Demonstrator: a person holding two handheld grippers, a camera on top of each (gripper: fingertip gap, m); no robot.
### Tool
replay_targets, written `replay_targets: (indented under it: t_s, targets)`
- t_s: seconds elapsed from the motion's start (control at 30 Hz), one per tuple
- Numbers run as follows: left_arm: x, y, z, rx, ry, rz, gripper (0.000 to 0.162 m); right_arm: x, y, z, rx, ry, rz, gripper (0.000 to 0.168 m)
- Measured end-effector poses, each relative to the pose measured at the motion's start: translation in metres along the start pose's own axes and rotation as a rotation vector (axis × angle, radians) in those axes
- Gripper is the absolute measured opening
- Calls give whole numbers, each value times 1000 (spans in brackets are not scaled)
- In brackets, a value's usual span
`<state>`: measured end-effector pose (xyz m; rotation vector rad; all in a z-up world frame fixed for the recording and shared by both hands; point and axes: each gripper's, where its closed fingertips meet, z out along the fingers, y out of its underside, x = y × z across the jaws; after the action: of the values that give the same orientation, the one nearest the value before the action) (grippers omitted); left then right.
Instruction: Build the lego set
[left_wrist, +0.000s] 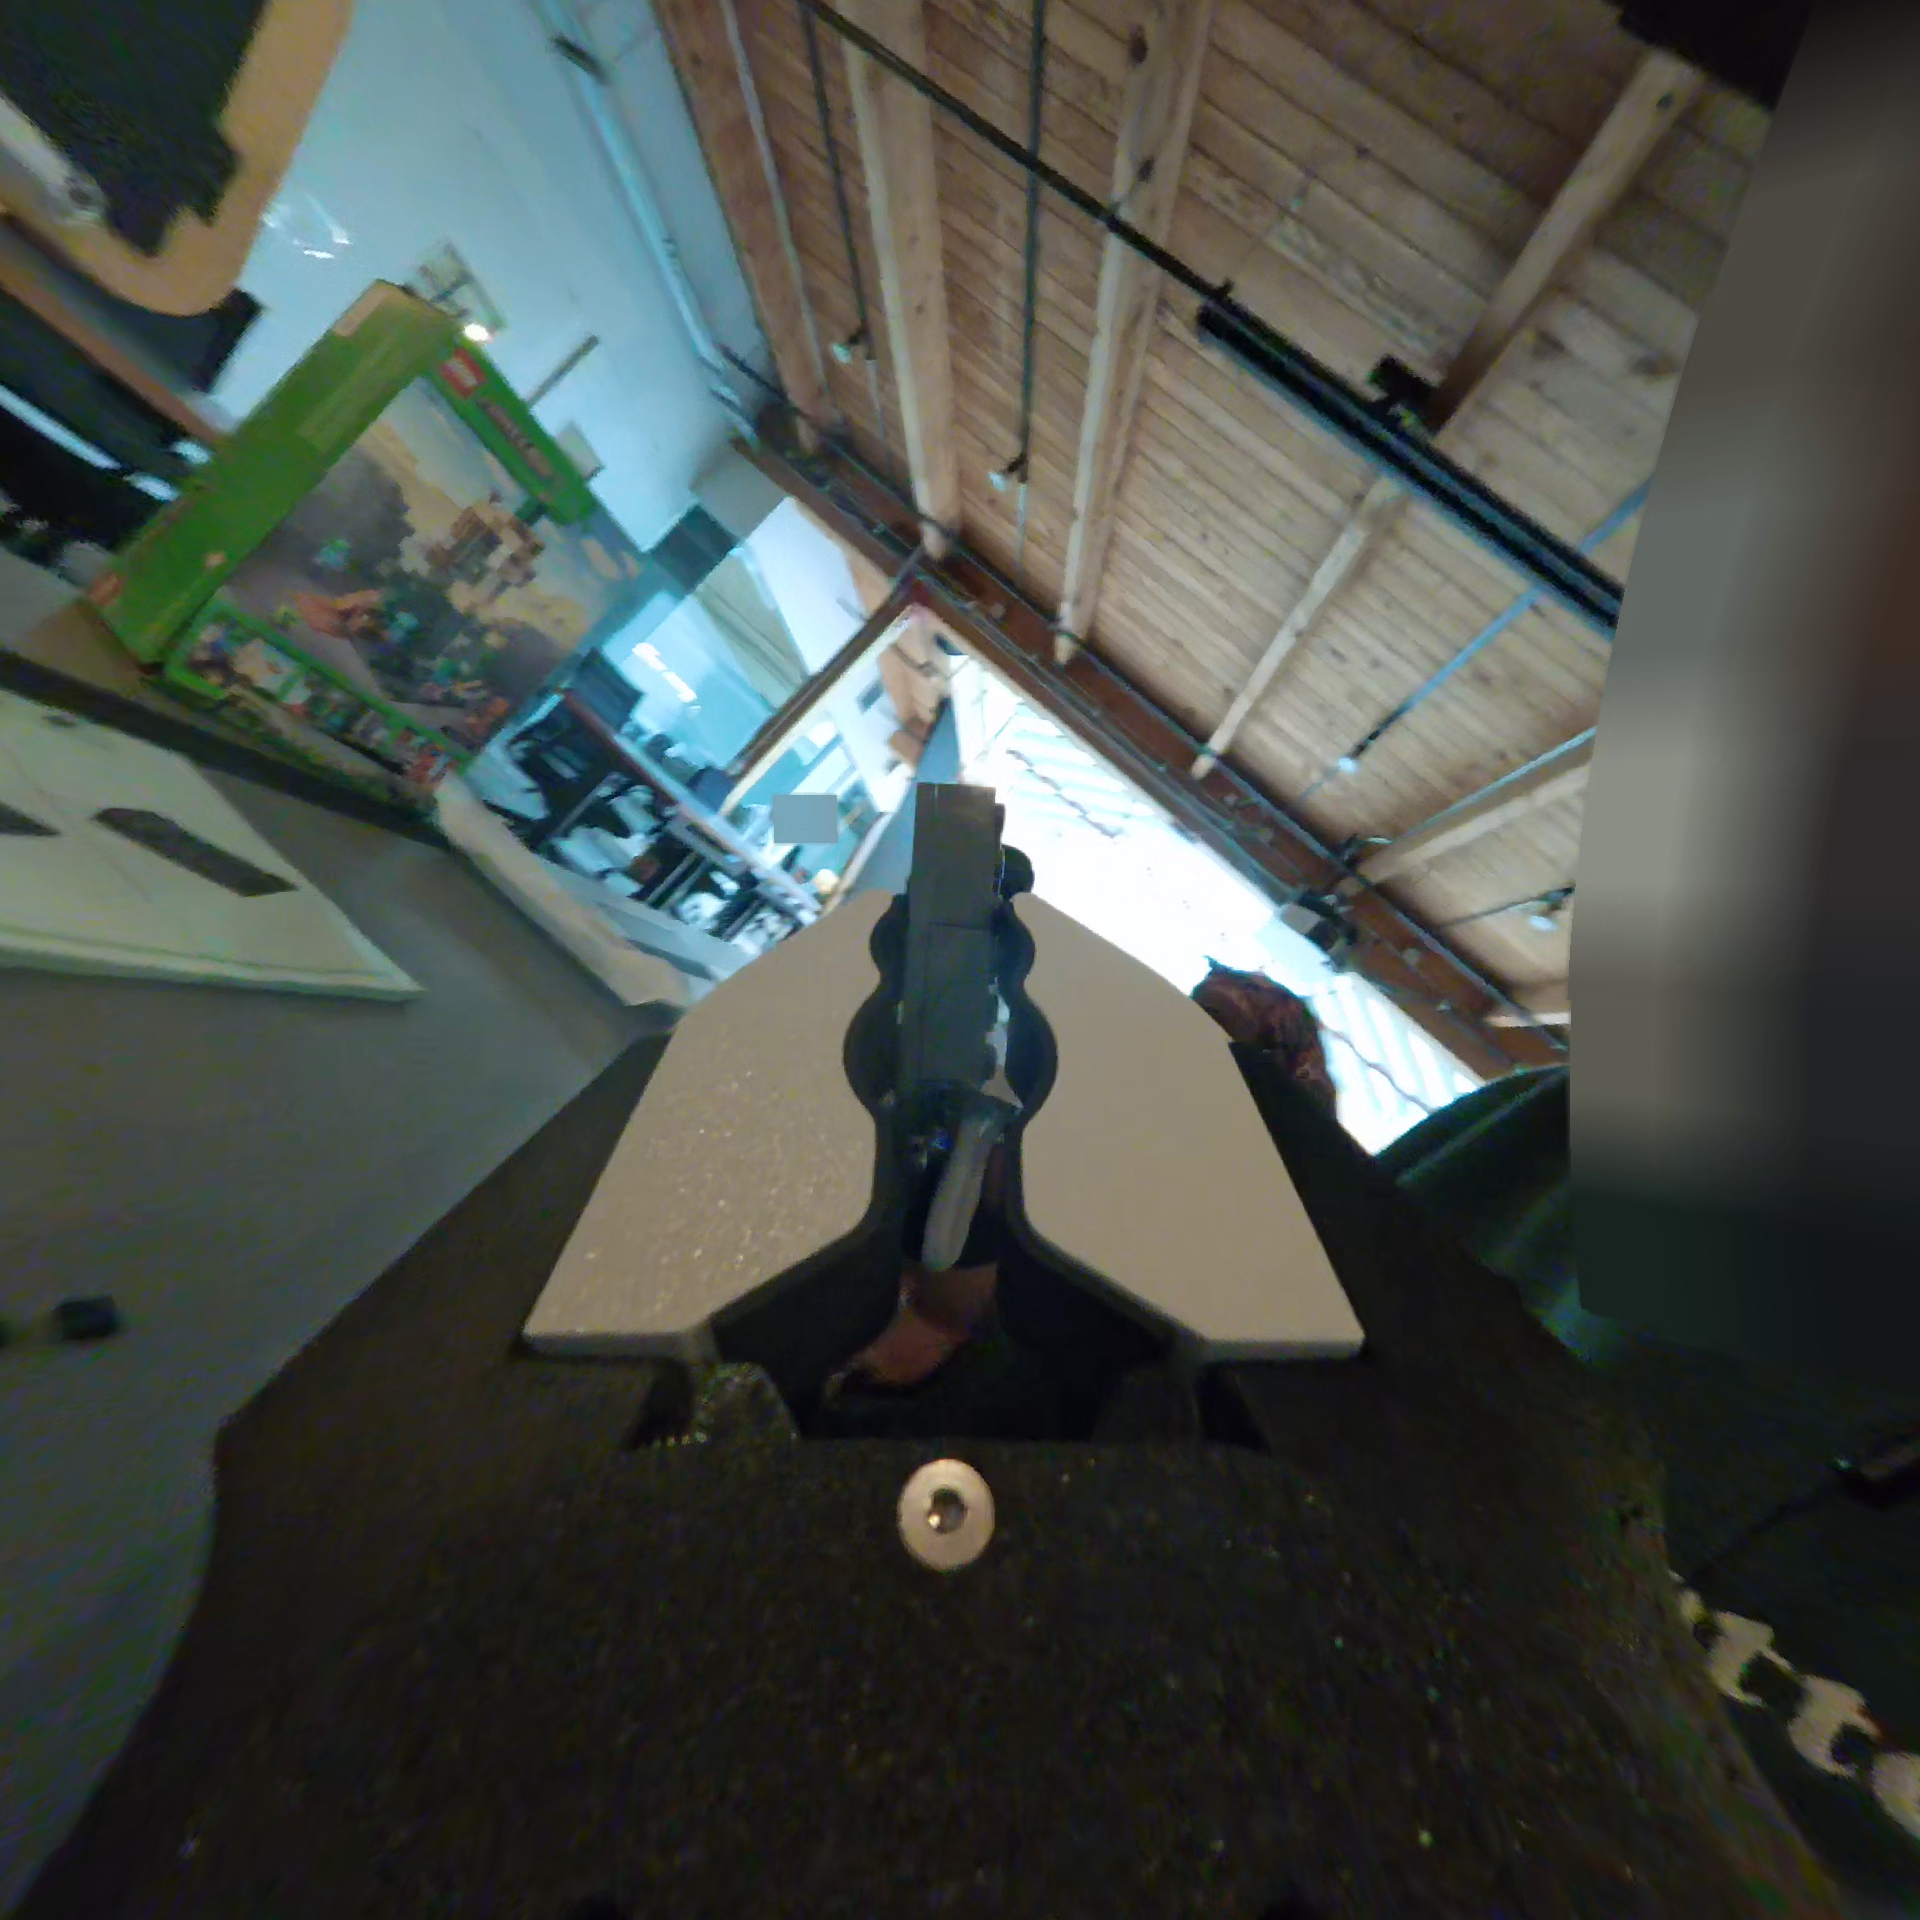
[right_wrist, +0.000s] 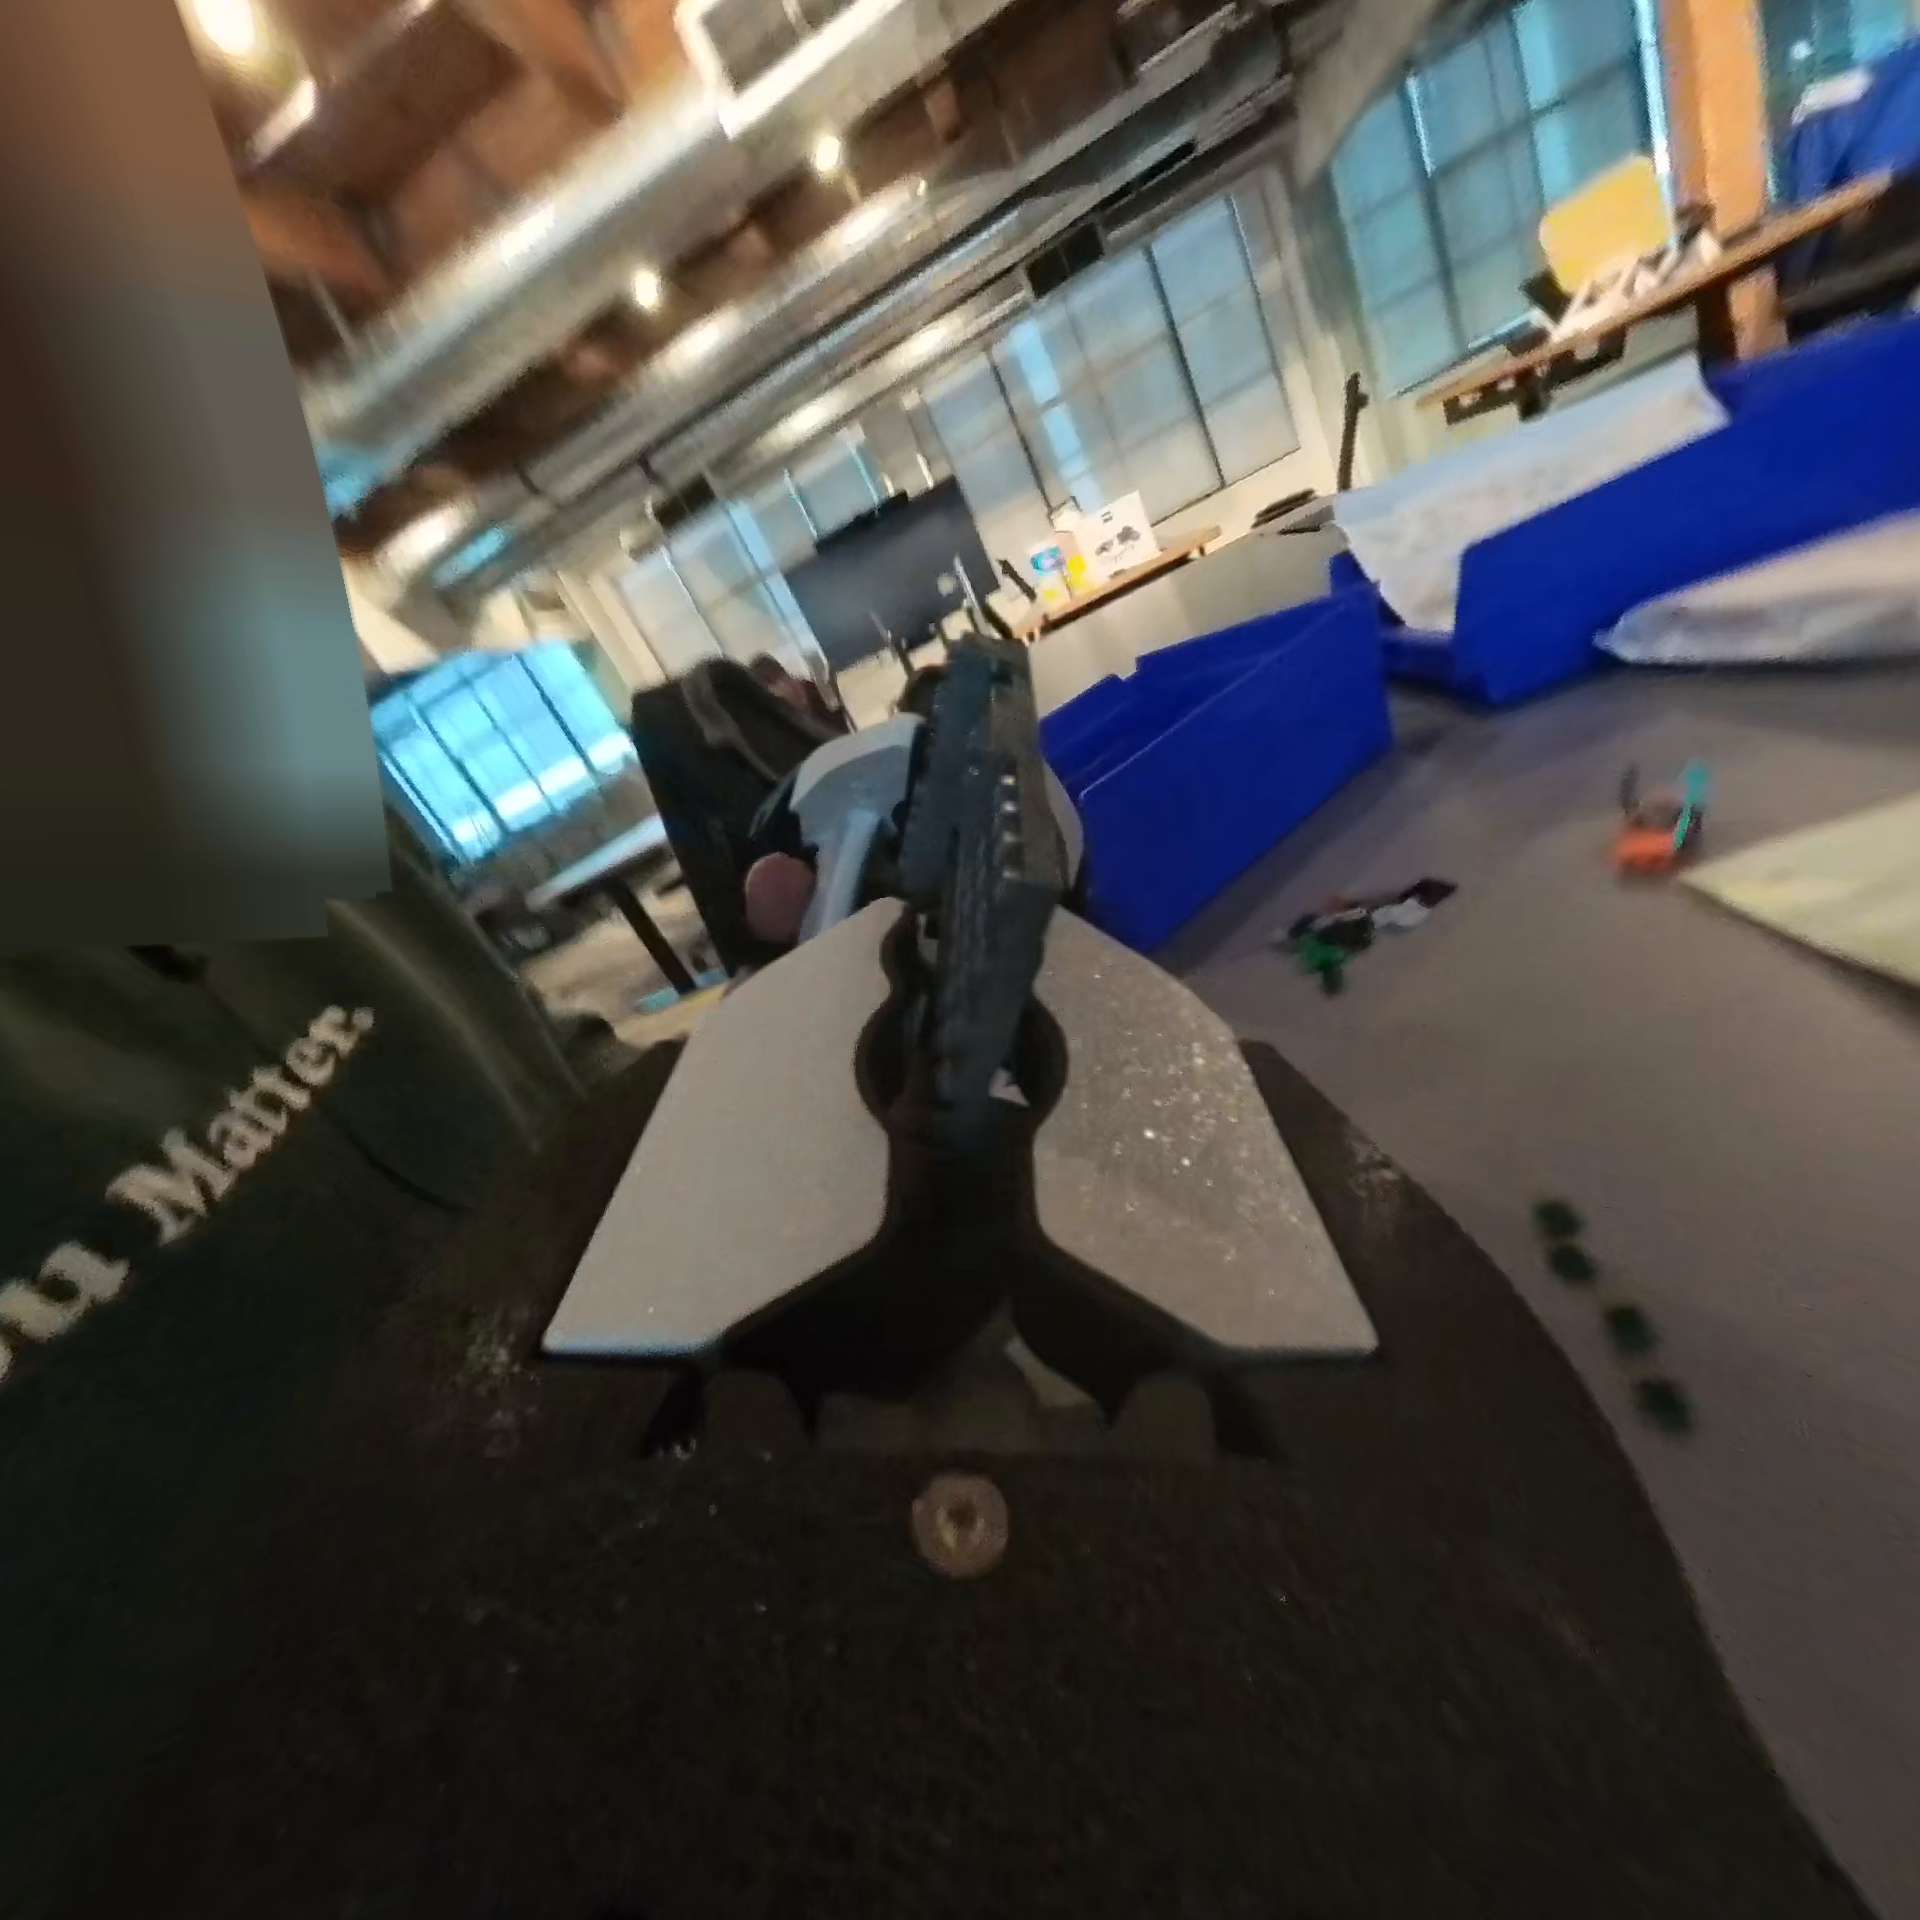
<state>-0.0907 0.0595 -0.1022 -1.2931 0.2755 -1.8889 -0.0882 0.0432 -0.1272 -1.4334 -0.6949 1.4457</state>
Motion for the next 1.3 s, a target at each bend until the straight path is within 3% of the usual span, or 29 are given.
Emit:
replay_targets:
  t_s: [0.2,0.47,0.9,1.13,1.3]
  targets:
    - [6,-2,-2,2,23,33,16,-2,-2,-2,-37,35,-46,28]
    - [7,2,1,-13,21,40,16,-3,-3,0,-13,35,27,9]
    - [13,3,7,-33,6,96,17,-8,-8,-3,35,-11,25,9]
    - [23,5,9,-55,26,209,16,-14,-7,-7,-16,9,-182,21]
    - [23,5,5,-45,39,212,16,-14,-5,-13,-28,43,-181,23]
